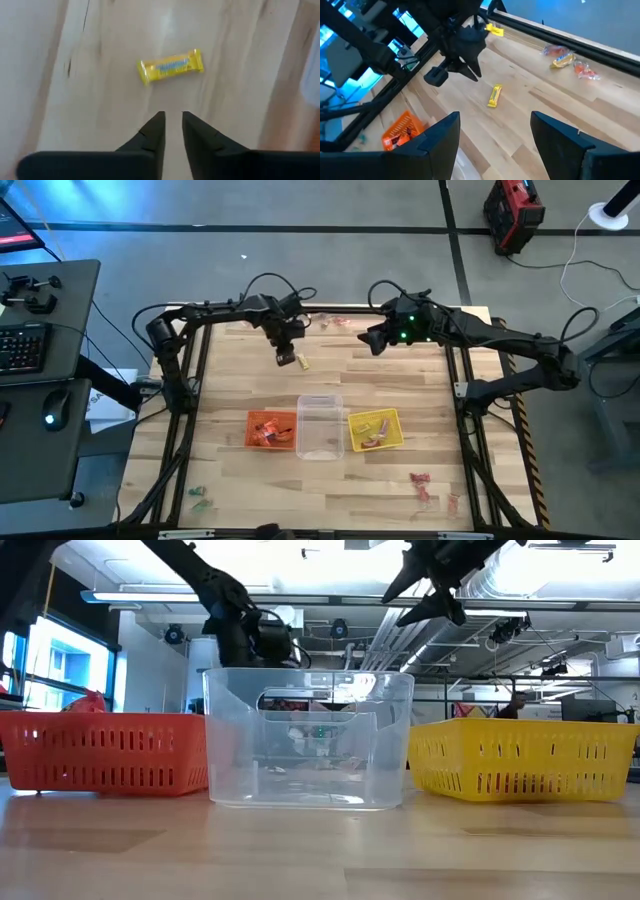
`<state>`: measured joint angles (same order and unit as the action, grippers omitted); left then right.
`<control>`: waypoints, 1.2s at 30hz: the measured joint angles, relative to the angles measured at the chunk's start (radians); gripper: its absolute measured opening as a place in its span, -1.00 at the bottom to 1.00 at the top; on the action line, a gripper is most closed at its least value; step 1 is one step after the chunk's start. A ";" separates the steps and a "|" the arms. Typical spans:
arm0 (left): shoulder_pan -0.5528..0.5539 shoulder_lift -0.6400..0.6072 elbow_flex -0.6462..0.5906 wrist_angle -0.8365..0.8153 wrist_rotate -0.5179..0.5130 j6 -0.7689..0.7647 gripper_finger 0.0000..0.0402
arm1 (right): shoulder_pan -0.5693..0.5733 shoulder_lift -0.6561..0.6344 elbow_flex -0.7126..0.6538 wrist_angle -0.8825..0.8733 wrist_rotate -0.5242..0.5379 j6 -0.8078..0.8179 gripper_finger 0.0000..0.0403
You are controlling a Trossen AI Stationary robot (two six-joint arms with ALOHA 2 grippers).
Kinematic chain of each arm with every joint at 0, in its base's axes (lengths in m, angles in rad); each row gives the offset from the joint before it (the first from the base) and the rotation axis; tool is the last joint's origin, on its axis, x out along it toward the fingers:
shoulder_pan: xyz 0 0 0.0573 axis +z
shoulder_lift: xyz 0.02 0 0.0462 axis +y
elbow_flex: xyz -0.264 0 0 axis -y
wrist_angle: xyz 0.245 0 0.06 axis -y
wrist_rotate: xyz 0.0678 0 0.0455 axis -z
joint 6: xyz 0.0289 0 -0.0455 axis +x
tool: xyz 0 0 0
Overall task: Sort candy by brand, put in halloween buckets
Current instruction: Put the yellow candy into the yellow bin
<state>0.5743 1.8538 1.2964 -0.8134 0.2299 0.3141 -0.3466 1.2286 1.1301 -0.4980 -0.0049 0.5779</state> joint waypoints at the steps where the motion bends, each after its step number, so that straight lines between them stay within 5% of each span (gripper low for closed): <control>1: -0.001 0.001 -0.010 0.027 0.001 0.044 -0.65 | 0.000 0.001 0.000 0.000 0.001 0.013 0.17; 9: -0.046 0.012 -0.011 0.265 -0.018 0.193 -0.13 | 0.000 0.002 0.000 0.000 0.002 0.035 0.17; 16: -0.088 0.022 -0.011 0.227 -0.101 0.347 0.17 | 0.000 0.002 0.000 -0.008 0.002 0.012 0.17; 24: -0.088 0.044 -0.011 0.222 -0.102 0.516 0.21 | 0.000 0.003 0.000 -0.021 -0.032 -0.063 0.17; 36: -0.094 0.145 -0.009 0.211 -0.111 0.534 0.21 | 0.000 0.003 0.002 -0.044 -0.037 -0.108 0.17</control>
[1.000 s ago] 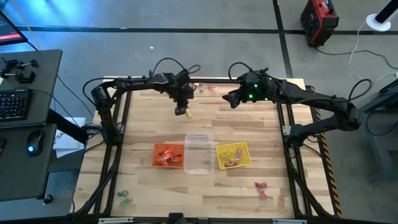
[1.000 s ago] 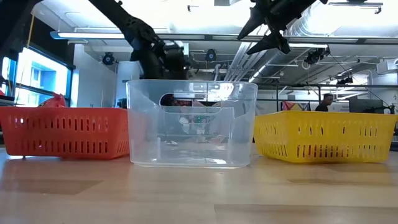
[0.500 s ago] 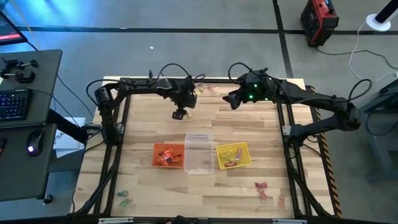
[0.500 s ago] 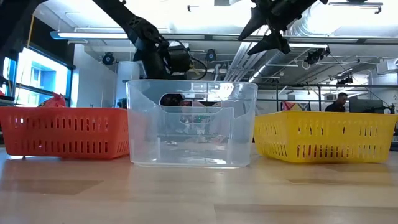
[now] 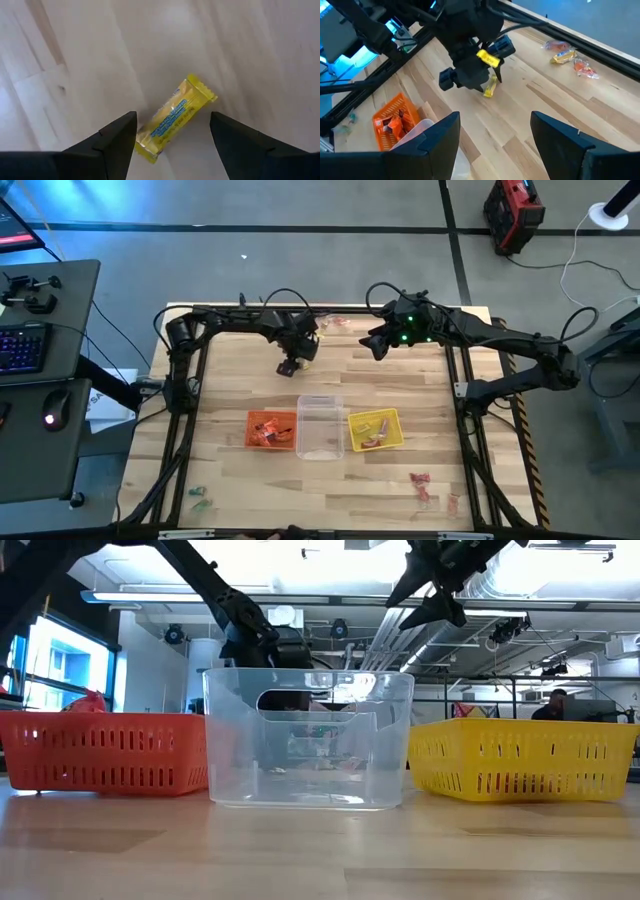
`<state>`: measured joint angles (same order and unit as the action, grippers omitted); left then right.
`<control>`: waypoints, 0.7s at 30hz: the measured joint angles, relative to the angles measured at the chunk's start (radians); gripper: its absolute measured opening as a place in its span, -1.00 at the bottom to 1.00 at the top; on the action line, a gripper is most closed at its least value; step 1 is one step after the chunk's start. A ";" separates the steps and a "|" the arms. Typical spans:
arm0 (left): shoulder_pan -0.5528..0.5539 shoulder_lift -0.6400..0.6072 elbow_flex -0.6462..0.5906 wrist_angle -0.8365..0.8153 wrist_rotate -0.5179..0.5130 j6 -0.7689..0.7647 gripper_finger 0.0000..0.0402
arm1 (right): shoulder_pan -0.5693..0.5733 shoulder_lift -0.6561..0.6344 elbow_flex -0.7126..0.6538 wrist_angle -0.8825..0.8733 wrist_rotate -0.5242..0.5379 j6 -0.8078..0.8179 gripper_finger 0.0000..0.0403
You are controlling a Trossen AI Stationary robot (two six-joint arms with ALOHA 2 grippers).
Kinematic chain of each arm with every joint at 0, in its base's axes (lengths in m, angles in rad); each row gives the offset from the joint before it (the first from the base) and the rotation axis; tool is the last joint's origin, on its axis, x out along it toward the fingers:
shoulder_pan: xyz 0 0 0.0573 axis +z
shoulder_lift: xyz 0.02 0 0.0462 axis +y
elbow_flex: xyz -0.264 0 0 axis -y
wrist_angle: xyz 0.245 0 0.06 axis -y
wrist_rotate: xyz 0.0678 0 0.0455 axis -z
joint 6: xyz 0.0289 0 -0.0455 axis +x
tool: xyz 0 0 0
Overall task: Sort candy by brand, put in halloween buckets
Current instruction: Put the yellow candy into the yellow bin
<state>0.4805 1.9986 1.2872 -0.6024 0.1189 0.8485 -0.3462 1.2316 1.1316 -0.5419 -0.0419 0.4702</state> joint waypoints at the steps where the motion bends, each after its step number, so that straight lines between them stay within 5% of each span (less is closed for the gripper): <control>1: 0.000 0.000 0.000 0.007 -0.007 -0.001 0.21 | 0.000 0.000 0.000 0.000 0.000 0.000 0.17; 10: 0.010 0.007 0.003 -0.045 0.005 -0.028 0.11 | 0.002 0.000 0.000 0.000 0.000 0.001 0.17; 13: 0.002 0.007 0.003 -0.058 0.004 -0.057 -0.15 | 0.002 0.000 0.000 0.000 0.000 0.000 0.17; 18: -0.011 -0.006 0.001 -0.081 -0.024 -0.139 -0.86 | 0.002 0.000 0.000 0.000 0.000 0.000 0.17; 21: -0.003 -0.037 -0.003 -0.121 -0.045 -0.173 -0.91 | 0.002 0.000 0.000 0.000 0.000 -0.001 0.17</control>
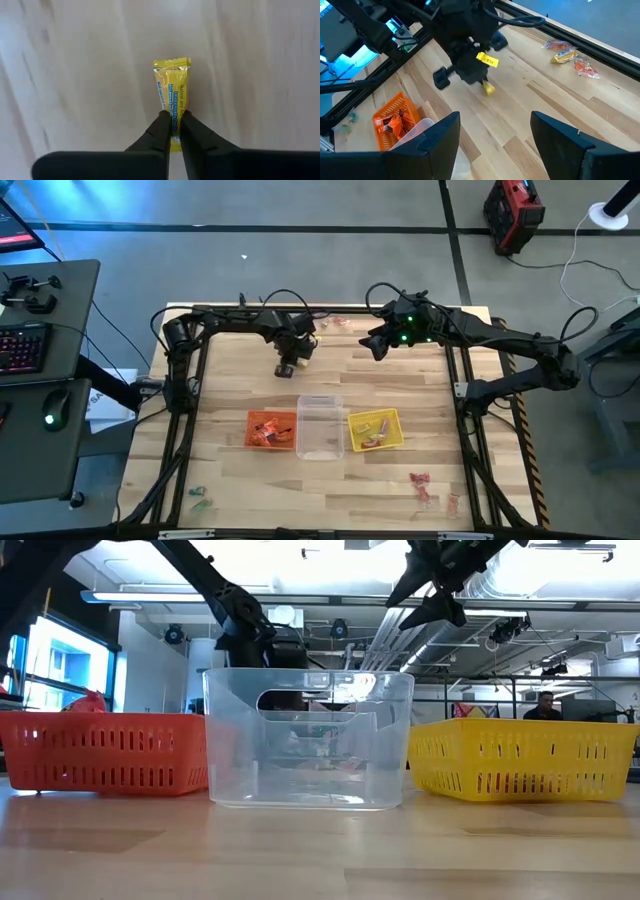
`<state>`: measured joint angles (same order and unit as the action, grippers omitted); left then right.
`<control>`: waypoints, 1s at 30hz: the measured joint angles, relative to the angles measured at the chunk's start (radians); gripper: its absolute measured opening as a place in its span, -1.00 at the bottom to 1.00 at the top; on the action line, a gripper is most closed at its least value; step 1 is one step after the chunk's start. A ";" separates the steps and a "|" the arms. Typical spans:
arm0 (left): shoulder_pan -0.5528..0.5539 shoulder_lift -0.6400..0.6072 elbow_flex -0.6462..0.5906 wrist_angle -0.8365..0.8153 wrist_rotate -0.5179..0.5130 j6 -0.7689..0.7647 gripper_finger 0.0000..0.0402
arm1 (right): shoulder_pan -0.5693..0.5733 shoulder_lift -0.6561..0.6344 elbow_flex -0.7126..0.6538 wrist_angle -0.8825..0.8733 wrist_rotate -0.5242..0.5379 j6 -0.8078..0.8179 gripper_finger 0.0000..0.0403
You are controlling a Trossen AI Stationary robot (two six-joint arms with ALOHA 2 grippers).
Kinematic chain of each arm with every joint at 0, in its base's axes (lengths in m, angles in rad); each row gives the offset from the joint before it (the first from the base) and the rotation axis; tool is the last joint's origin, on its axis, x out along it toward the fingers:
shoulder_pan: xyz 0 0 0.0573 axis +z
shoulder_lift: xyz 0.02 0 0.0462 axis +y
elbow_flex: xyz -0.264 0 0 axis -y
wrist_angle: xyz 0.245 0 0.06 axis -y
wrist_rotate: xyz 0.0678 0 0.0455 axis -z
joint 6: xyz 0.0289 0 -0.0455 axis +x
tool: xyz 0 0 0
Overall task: Sort candy by brand, put in halloween buckets
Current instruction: Put the yellow candy into the yellow bin
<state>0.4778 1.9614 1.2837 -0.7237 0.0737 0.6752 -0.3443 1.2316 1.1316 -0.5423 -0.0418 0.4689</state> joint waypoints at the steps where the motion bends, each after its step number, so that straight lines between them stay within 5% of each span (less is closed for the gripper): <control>1: 0.005 -0.019 -0.002 -0.012 -0.003 -0.007 -0.89 | 0.000 0.000 0.000 0.000 0.000 -0.003 0.17; 10: 0.048 -0.271 0.002 -0.104 0.011 -0.259 -0.99 | 0.000 0.000 0.000 -0.025 0.002 -0.093 0.17; 18: -0.146 -0.383 0.002 -0.271 0.036 -0.517 -1.00 | 0.001 0.000 0.000 -0.110 -0.001 -0.157 0.17; 23: -0.321 -0.380 0.002 -0.098 0.136 -0.640 -1.00 | 0.021 -0.005 0.000 -0.233 -0.004 -0.207 0.17; 30: -0.466 -0.260 0.008 0.335 0.070 -0.683 -1.00 | 0.068 -0.090 0.000 -0.286 0.066 -0.242 0.17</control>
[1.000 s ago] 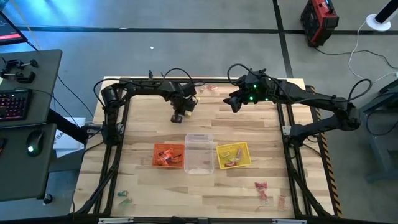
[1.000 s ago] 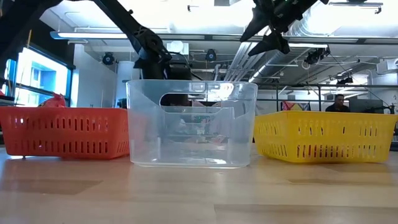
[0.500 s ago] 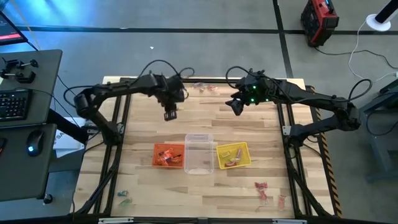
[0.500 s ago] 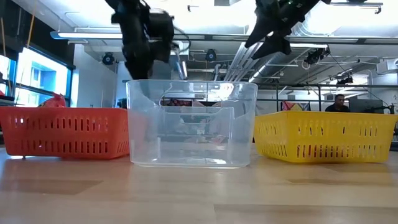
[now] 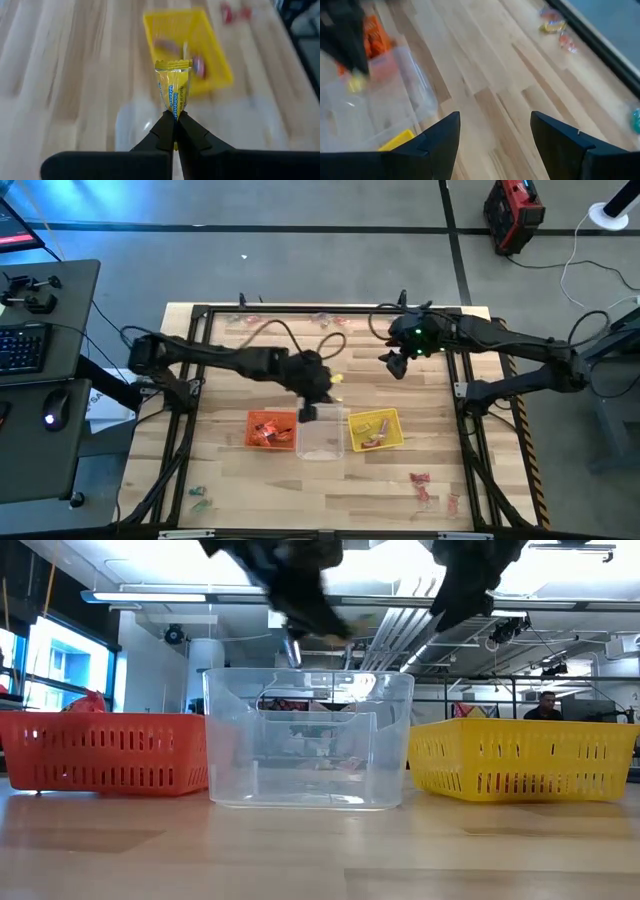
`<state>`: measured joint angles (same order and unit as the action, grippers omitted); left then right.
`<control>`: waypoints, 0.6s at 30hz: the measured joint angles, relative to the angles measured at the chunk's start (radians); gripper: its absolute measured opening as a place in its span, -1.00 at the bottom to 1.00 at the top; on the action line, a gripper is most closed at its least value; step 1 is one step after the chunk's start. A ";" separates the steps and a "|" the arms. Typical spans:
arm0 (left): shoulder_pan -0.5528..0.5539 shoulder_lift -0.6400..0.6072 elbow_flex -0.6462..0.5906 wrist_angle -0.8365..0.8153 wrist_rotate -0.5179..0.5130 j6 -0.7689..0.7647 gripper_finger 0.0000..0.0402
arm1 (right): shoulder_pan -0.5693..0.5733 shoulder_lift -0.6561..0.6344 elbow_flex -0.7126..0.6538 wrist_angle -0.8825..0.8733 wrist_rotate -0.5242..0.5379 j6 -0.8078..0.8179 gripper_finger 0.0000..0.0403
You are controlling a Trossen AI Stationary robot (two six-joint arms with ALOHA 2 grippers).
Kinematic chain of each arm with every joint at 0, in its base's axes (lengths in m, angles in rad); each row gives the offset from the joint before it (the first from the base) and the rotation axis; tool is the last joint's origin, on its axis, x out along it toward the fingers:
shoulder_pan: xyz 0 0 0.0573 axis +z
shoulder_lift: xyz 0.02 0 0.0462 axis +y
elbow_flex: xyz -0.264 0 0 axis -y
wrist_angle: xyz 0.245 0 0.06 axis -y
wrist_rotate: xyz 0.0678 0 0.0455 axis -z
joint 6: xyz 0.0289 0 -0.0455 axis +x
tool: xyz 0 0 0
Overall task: Sort candy by brand, put in halloween buckets
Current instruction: Put the yellow candy into the yellow bin
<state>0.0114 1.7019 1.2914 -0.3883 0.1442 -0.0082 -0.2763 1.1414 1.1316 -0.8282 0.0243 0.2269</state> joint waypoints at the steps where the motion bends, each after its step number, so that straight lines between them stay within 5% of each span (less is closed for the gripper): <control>1: -0.005 0.031 0.013 0.049 0.001 -0.017 -1.00 | 0.002 -0.019 0.000 0.001 0.002 0.002 0.17; 11: -0.071 0.329 0.263 0.176 0.002 0.035 -1.00 | 0.003 -0.183 0.000 0.043 0.002 0.193 0.17; 18: -0.108 0.459 0.330 0.179 -0.017 0.006 -0.92 | 0.030 -0.195 0.000 0.006 0.030 0.270 0.17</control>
<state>-0.0969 2.1611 1.6211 -0.2096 0.1276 -0.0026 -0.2462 0.9463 1.1316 -0.8224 0.0548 0.4974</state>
